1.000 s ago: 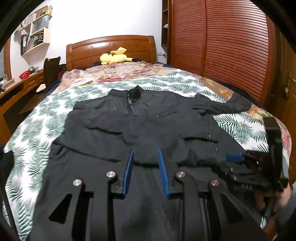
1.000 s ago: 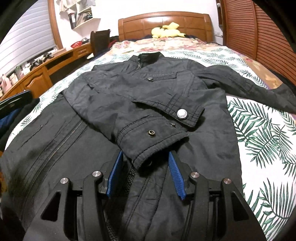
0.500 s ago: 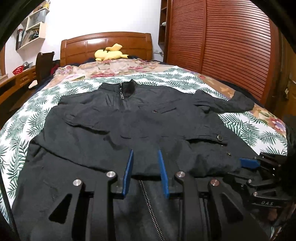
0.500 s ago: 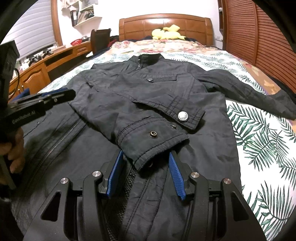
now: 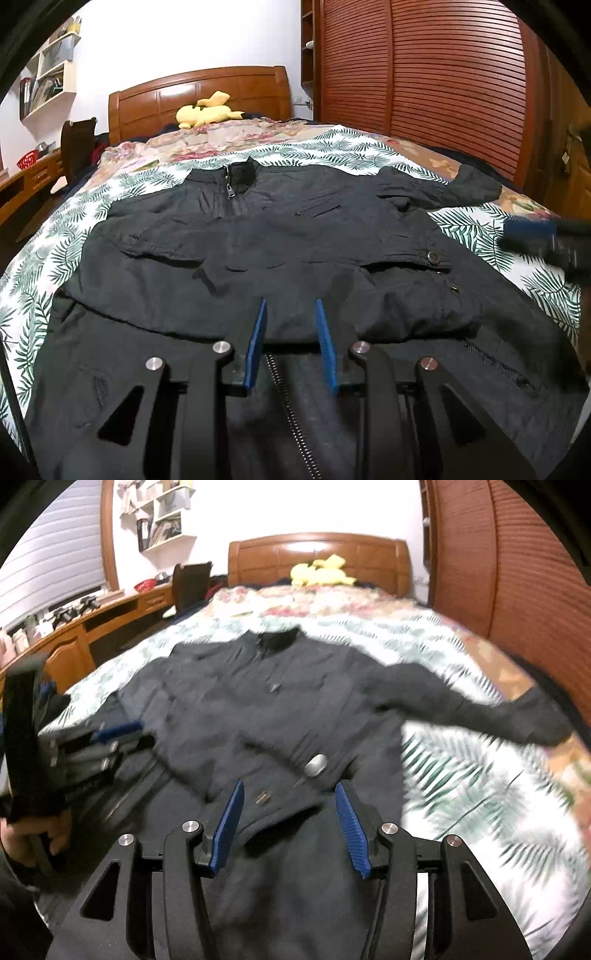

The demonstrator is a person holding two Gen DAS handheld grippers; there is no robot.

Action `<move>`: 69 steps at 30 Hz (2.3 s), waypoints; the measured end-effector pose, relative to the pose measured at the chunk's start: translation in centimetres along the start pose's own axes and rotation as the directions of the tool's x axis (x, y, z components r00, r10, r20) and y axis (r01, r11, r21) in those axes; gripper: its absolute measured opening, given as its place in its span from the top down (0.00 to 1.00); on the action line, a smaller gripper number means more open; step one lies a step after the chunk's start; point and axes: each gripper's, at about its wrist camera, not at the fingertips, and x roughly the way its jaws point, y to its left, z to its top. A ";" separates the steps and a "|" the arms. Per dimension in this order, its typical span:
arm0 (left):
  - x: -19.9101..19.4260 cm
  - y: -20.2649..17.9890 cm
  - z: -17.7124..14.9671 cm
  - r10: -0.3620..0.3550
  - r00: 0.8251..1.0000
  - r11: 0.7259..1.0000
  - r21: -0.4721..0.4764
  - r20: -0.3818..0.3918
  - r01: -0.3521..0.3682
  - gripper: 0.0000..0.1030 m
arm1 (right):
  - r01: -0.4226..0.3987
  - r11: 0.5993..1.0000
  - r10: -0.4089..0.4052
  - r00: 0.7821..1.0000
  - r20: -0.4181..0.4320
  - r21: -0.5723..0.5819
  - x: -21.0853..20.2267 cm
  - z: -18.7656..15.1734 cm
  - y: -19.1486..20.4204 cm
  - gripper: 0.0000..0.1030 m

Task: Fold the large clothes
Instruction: 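Move the right tool to the other outstretched sleeve and grasp its cuff, then carry the gripped sleeve cuff with the right tool over the jacket body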

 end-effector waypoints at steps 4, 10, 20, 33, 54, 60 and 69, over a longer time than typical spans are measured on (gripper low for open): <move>-0.1 -0.2 0.0 0.006 1.000 1.000 0.010 0.004 -0.006 0.76 | 0.082 0.996 -0.081 0.997 0.013 -0.037 1.0 2.8 -3.5 0.35; -0.1 -0.3 0.0 0.006 1.000 1.000 0.008 0.006 -0.006 0.75 | 0.196 0.980 -0.196 0.981 0.000 0.042 3.1 5.8 -11.9 0.33; -0.2 -0.5 0.1 0.006 1.000 1.000 0.012 0.005 -0.006 0.75 | 0.469 0.858 -0.448 0.883 -0.140 0.208 5.1 6.2 -27.7 0.32; 0.1 -0.5 0.1 0.000 1.000 1.000 0.017 -0.005 0.000 0.76 | 0.514 0.749 -0.403 0.854 -0.330 0.417 7.5 2.8 -35.7 0.32; -1.8 -0.2 0.2 -0.019 0.999 1.000 0.012 0.027 0.019 0.75 | 0.393 0.913 -0.393 0.919 -0.024 0.105 -1.5 12.8 -20.0 0.94; -4.8 0.4 0.0 -0.011 0.998 1.000 0.029 0.060 0.009 0.75 | 0.297 0.955 -0.295 0.950 0.098 -0.007 -5.0 17.3 -10.7 0.94; -8.9 3.8 -0.6 0.024 0.995 1.000 -0.004 0.097 -0.023 0.75 | 0.121 0.977 -0.095 0.984 0.151 -0.173 -5.8 18.6 2.3 0.94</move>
